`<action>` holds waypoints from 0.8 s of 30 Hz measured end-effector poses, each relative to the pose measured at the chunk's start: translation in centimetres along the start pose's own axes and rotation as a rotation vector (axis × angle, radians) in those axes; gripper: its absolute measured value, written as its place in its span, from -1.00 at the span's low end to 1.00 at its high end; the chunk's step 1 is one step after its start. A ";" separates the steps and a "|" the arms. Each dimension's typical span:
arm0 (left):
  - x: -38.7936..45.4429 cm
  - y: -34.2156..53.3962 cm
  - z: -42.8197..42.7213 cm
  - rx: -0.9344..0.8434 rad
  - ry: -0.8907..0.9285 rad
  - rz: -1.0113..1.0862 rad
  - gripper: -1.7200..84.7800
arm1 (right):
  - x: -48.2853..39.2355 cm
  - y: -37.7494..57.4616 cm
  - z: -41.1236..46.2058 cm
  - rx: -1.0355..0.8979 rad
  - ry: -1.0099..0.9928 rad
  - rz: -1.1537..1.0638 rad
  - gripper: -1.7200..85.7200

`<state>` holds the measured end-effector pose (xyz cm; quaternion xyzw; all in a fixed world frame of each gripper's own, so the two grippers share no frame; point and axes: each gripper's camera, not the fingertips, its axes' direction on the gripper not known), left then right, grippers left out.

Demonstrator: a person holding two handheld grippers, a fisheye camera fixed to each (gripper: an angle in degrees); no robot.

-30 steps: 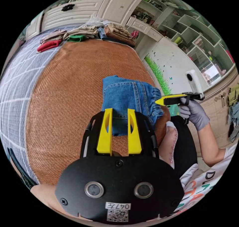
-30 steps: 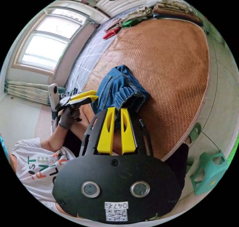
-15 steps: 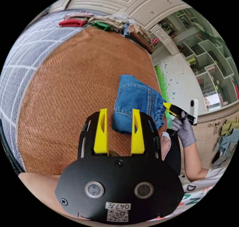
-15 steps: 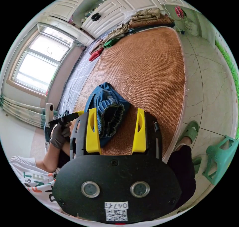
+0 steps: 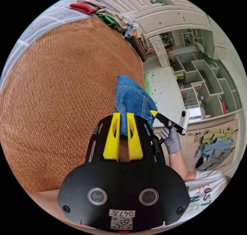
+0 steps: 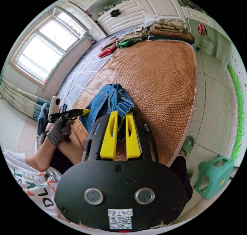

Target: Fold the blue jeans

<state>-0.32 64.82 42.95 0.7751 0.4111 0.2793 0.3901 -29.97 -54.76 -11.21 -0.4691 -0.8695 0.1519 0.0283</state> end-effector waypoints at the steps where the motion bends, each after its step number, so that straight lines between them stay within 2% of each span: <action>1: 0.6 0.1 -0.4 0.008 -0.017 0.031 -0.87 | -0.7 0.0 -0.2 0.005 0.023 -0.021 -0.93; 3: 2.6 0.6 -2.2 0.051 -0.052 0.125 -0.87 | -3.3 0.3 -1.8 0.054 0.086 -0.104 -0.93; 6: 3.9 1.5 -5.0 0.109 -0.058 0.158 -0.88 | -6.0 -0.1 -3.8 0.094 0.130 -0.188 -0.93; 11: 2.3 2.4 -8.1 0.153 -0.127 0.024 -0.87 | -7.7 -3.0 -2.0 0.017 0.063 -0.216 -0.88; 16: -3.4 1.4 -8.6 0.129 -0.128 -0.279 -0.87 | -6.1 -5.2 5.3 -0.148 -0.028 -0.146 -0.75; 24: -6.7 2.2 -9.8 0.145 -0.032 -0.448 -0.86 | 0.2 -3.3 9.0 -0.084 -0.223 0.161 -0.69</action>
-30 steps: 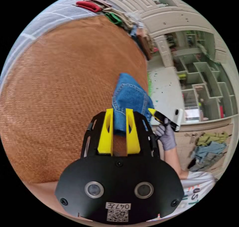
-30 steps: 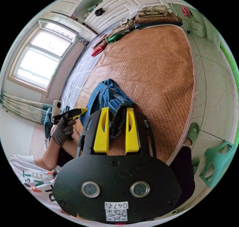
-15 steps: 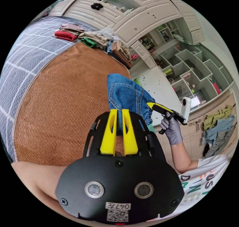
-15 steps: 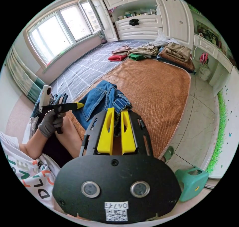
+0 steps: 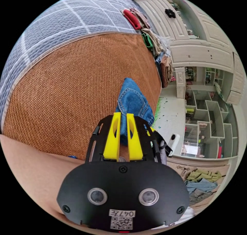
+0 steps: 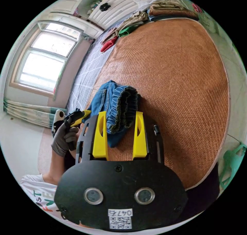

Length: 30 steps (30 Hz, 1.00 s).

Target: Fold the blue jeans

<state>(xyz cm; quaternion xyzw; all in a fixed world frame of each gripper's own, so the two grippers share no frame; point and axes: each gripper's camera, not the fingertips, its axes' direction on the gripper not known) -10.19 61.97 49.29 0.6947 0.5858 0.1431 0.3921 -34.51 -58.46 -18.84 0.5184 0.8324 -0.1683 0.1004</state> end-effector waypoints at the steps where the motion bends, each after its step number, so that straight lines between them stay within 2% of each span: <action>1: -0.2 0.0 -0.1 -0.001 0.008 -0.009 -0.86 | 0.5 0.1 0.2 0.006 -0.025 0.023 -0.68; 3: -0.7 0.2 -0.5 -0.004 0.023 -0.029 -0.86 | 2.3 0.9 -0.2 0.056 -0.115 0.120 -0.67; 6: -0.8 0.9 -0.9 -0.002 0.021 -0.028 -0.86 | 3.5 3.1 -1.5 0.126 -0.140 0.196 -0.62; 10: -0.5 1.9 -1.4 0.002 0.007 -0.013 -0.86 | 5.2 3.6 0.4 0.059 -0.256 0.257 -0.58; 16: -0.4 4.3 -2.2 -0.001 0.011 -0.009 -0.86 | 5.7 2.4 4.6 0.016 -0.334 0.265 -0.68; 18: -0.4 5.6 -2.5 -0.007 0.014 -0.004 -0.86 | 5.7 2.4 5.6 0.012 -0.246 0.268 -0.78; 21: 0.0 7.4 -3.0 -0.007 0.010 0.020 -0.87 | 6.6 2.9 6.3 0.041 -0.301 0.274 -0.85; 23: 0.9 8.9 -3.5 0.013 0.005 0.080 -0.87 | 6.1 3.3 6.0 0.068 -0.308 0.242 -0.87; 26: 3.3 12.4 -4.5 0.048 -0.022 0.255 -0.88 | 3.5 3.1 4.6 0.086 -0.192 0.119 -0.89; 30: 5.8 18.9 -9.0 0.163 0.070 0.427 -0.89 | -1.0 3.0 1.4 0.137 -0.110 -0.060 -0.89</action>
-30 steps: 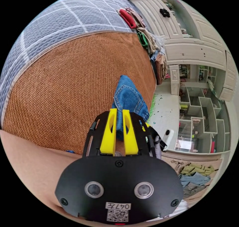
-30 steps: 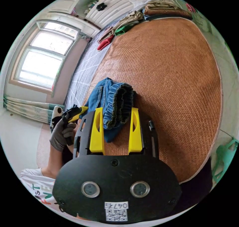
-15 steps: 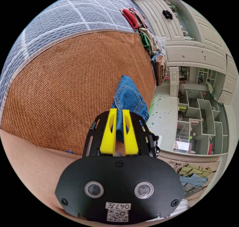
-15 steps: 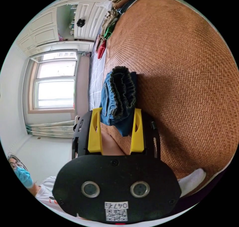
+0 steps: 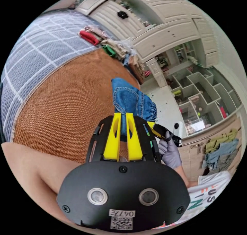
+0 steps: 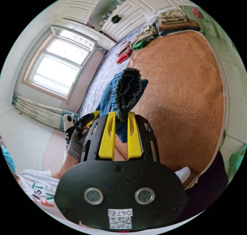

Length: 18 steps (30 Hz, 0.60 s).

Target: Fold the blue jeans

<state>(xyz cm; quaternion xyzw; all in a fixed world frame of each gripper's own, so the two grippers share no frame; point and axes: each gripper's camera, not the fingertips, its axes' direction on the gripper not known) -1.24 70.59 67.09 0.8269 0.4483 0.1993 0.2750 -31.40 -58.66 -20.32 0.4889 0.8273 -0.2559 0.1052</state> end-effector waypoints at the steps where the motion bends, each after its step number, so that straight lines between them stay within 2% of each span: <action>1: 0.7 0.6 -1.2 0.019 0.006 0.014 -0.89 | -0.8 -0.1 -0.3 0.003 -0.008 -0.026 -0.89; 4: 4.6 4.4 -9.0 0.112 -0.032 0.104 -0.88 | -6.2 0.0 -0.3 -0.018 -0.065 -0.181 -0.89; 8: 9.9 11.5 -22.4 0.221 -0.200 0.209 -0.88 | -16.4 2.0 2.7 -0.080 -0.189 -0.438 -0.88; 12: 13.4 20.8 -35.1 0.356 -0.350 0.182 -0.88 | -26.2 5.5 7.6 -0.177 -0.355 -0.632 -0.88; 18: 18.6 35.5 -47.6 0.592 -0.622 0.152 -0.87 | -40.9 10.9 14.9 -0.342 -0.471 -0.916 -0.88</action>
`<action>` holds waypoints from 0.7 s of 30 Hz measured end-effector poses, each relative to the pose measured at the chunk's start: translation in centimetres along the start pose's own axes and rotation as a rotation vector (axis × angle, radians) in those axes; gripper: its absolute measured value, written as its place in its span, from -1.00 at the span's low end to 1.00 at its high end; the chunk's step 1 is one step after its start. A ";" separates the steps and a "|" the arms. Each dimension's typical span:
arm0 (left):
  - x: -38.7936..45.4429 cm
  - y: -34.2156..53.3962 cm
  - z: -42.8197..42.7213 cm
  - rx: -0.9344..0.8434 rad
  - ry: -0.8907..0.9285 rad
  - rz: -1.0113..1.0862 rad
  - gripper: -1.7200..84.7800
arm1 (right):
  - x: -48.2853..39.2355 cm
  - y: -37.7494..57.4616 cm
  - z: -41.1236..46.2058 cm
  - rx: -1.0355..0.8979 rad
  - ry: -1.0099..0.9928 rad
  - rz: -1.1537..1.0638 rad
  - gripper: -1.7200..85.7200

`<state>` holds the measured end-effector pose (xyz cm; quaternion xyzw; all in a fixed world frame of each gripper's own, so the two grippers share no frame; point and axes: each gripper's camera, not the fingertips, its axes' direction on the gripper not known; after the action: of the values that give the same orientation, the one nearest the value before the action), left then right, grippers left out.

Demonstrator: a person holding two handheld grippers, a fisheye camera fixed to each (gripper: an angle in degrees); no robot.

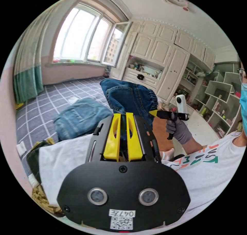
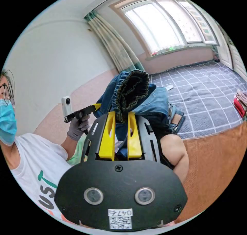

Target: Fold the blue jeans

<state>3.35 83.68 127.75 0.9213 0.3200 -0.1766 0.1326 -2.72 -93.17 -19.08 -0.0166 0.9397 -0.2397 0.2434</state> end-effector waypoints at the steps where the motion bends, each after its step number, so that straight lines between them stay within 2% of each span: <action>1: -0.4 0.5 -1.6 0.020 -0.023 -0.004 -0.87 | -0.9 -0.9 1.2 -0.016 -0.004 -0.026 -0.88; 8: -8.1 6.5 -17.0 0.244 -0.214 -0.091 -0.87 | -11.5 -10.6 16.7 -0.170 -0.012 -0.321 -0.88; 12: -11.4 11.6 -22.3 0.359 -0.225 -0.213 -0.87 | -15.6 -13.1 23.9 -0.251 -0.038 -0.386 -0.88; 17: -13.4 12.7 -24.5 0.159 -0.046 -0.184 -0.87 | -16.2 -10.5 25.5 -0.349 -0.085 -0.311 -0.88; 21: -14.9 12.7 -21.2 0.028 0.055 -0.186 -0.86 | -13.6 -8.1 26.3 -0.406 -0.030 -0.164 -0.86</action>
<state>5.62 73.54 154.62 0.8939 0.4051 -0.1674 0.0940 20.83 -109.94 -29.45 -0.1454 0.9604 -0.0645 0.2289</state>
